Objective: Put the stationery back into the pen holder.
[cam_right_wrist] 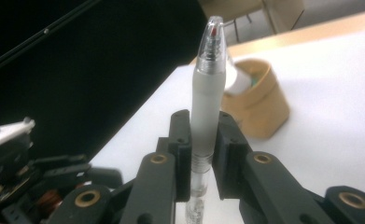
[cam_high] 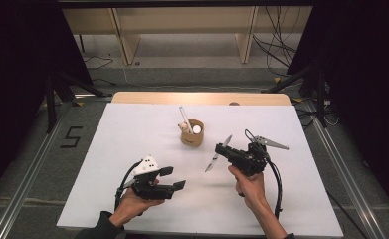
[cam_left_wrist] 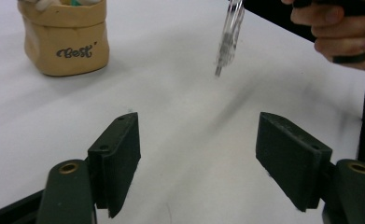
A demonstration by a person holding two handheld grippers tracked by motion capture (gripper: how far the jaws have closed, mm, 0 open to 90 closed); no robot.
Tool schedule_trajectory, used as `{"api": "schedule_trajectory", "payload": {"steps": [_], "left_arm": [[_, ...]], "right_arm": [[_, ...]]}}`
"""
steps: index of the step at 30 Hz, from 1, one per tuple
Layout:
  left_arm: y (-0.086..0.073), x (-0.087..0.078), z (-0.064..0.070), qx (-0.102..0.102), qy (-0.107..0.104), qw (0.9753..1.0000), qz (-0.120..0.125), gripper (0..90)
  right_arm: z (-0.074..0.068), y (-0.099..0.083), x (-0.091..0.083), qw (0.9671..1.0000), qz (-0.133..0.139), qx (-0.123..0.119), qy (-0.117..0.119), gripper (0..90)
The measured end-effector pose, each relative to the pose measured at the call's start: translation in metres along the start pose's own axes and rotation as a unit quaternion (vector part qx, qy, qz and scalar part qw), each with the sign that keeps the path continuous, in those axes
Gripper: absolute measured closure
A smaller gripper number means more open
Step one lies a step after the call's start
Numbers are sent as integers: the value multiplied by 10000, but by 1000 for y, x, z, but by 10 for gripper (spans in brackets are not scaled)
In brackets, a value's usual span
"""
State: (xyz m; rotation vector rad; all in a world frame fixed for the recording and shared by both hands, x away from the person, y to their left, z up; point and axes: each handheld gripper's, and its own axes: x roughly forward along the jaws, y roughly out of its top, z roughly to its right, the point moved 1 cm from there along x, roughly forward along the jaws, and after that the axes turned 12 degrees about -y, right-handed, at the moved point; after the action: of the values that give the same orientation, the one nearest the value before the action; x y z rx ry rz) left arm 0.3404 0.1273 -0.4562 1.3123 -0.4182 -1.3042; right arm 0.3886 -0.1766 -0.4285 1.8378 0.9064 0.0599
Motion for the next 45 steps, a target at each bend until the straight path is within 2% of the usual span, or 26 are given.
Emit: {"api": "schedule_trajectory", "payload": {"steps": [6,14,21,28,33,45], "left_arm": [[-4,-5,-6,0,100,9999,-71,284],[-10,-18,-11,-16,296,9995,-60,261],[-14,-27,-13,-85,398,9992,1,253],[-19,-33,-15,-172,449,9988,64,250],[-21,-35,-15,-109,479,9987,106,241],[-22,-39,-13,-98,481,9985,234,227]], "right_arm": [[-3,22,9,9987,249,-332,-299,799],[-1,49,27,9962,496,-423,-577,799],[0,72,45,9938,582,-521,-791,798],[-4,86,70,9925,511,-630,-919,798],[-6,91,84,9912,472,-680,-1037,797],[-8,95,106,9890,337,-762,-1218,797]]}}
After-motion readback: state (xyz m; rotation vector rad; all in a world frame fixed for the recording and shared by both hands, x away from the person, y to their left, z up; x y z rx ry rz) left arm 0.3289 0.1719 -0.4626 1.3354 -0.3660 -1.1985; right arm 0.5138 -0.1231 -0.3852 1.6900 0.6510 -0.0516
